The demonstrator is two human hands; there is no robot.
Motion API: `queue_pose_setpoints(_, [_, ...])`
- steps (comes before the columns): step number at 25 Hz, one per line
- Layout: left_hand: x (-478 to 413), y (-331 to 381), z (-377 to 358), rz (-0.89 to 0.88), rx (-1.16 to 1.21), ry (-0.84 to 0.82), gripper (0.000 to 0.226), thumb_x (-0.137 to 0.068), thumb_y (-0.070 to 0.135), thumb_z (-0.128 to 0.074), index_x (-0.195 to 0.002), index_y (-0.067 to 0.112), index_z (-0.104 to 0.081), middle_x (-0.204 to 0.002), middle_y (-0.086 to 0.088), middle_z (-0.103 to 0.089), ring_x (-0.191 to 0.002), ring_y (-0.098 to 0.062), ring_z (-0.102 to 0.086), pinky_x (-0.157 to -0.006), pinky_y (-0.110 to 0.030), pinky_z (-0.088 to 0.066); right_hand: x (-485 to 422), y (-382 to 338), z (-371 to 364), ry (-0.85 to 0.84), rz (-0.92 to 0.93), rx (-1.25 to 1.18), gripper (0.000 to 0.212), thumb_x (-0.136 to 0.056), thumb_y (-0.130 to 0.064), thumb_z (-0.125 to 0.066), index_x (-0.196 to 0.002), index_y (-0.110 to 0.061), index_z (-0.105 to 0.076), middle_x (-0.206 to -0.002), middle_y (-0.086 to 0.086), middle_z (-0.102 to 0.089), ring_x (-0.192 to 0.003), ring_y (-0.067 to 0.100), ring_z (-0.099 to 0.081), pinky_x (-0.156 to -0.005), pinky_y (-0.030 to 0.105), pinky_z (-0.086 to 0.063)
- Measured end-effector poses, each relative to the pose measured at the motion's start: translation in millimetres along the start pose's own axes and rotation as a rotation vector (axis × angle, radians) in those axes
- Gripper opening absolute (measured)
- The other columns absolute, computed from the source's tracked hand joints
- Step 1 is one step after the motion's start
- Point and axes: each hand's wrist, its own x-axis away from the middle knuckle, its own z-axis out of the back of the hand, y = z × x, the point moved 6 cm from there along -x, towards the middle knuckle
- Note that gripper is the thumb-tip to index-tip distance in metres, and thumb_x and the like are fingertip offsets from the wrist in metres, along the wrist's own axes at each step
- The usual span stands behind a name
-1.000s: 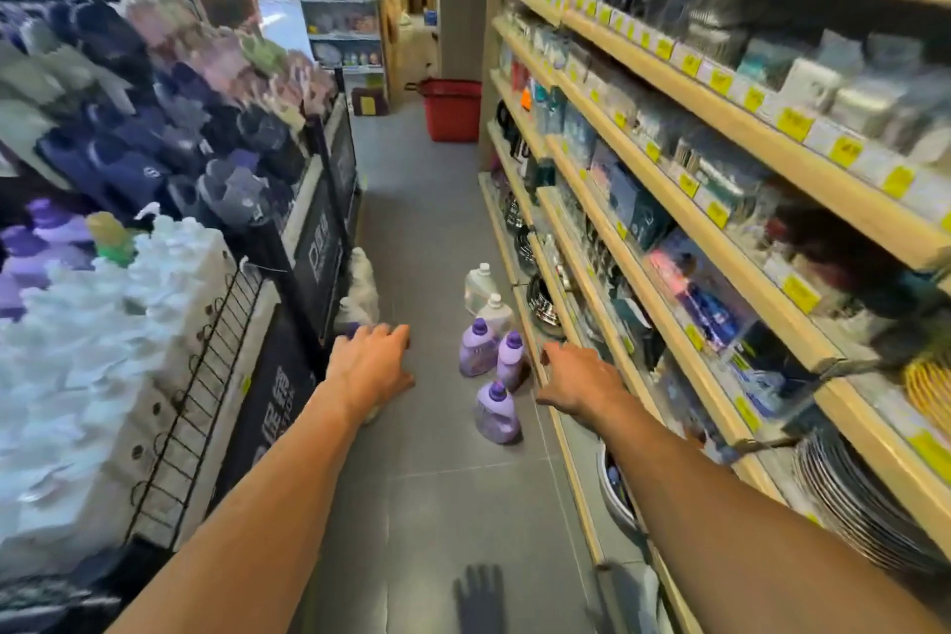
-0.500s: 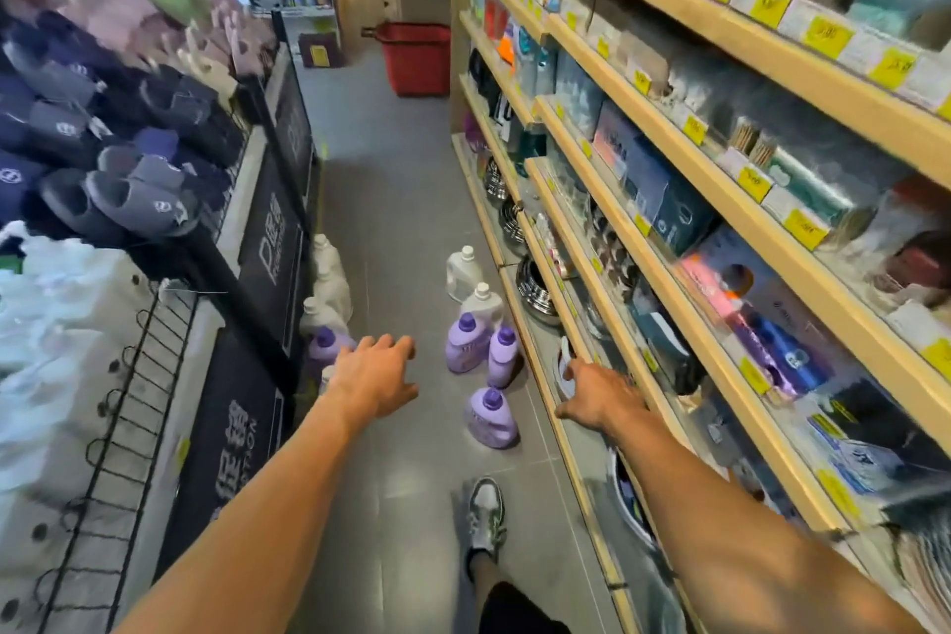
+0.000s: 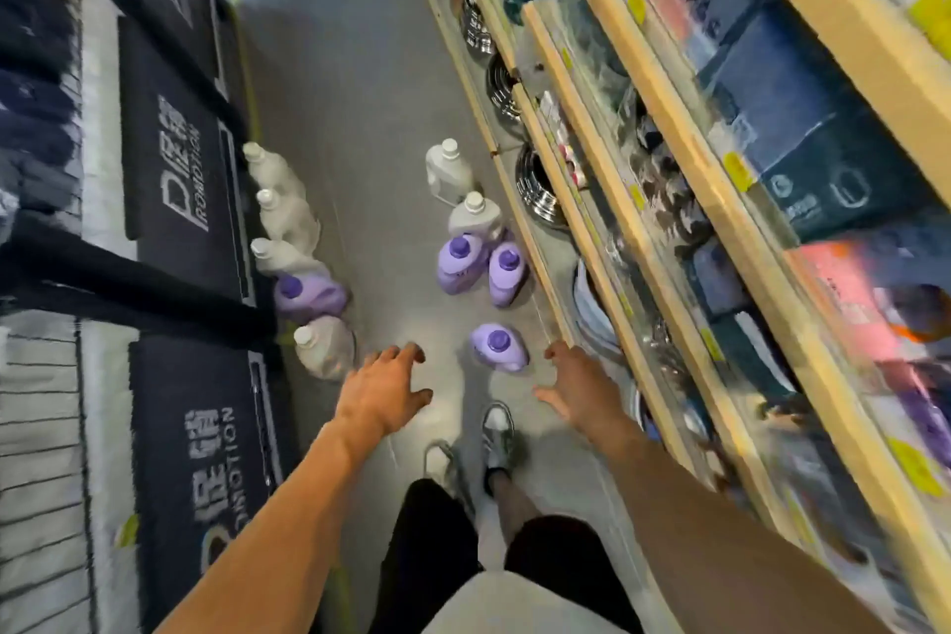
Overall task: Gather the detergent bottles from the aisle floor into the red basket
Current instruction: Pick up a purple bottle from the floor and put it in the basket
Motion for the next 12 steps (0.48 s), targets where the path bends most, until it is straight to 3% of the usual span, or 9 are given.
queue_pose_setpoints(6, [-189, -36, -178, -0.048, 0.144, -0.269, 0.058, -0.080, 0.045, -0.075, -0.130, 0.025, -0.054, -0.125, -0.004, -0.059, -0.117, -0.032, -0.056, -0.093, -0.044, -0.049, -133, 78, -175, -0.071, -0.221, -0.143, 0.073, -0.079, -0.040, -0.085, -0.142, -0.022, -0.051, -0.133, 0.009, -0.056, -0.122, 0.034, -0.056, -0.095, 0.047, -0.051])
queue_pose_setpoints(9, [-276, -54, -254, -0.092, 0.094, -0.323, 0.064, -0.080, 0.041, -0.079, -0.136, 0.029, -0.050, -0.132, -0.001, -0.057, -0.120, -0.030, -0.053, -0.096, -0.043, -0.048, -200, 109, -242, -0.035, -0.253, -0.226, 0.078, -0.077, -0.039, -0.086, -0.143, -0.030, -0.046, -0.137, 0.001, -0.056, -0.125, 0.027, -0.054, -0.097, 0.045, -0.051])
queue_pose_setpoints(12, [-366, -64, -325, -0.243, -0.017, -0.297, 0.089, -0.079, 0.039, -0.082, -0.153, 0.029, -0.034, -0.151, -0.005, -0.043, -0.129, -0.034, -0.049, -0.099, -0.046, -0.046, -279, 147, -314, -0.043, -0.251, -0.346, 0.096, -0.068, -0.038, -0.090, -0.146, -0.046, -0.035, -0.130, -0.009, -0.052, -0.120, 0.021, -0.060, -0.094, 0.048, -0.056])
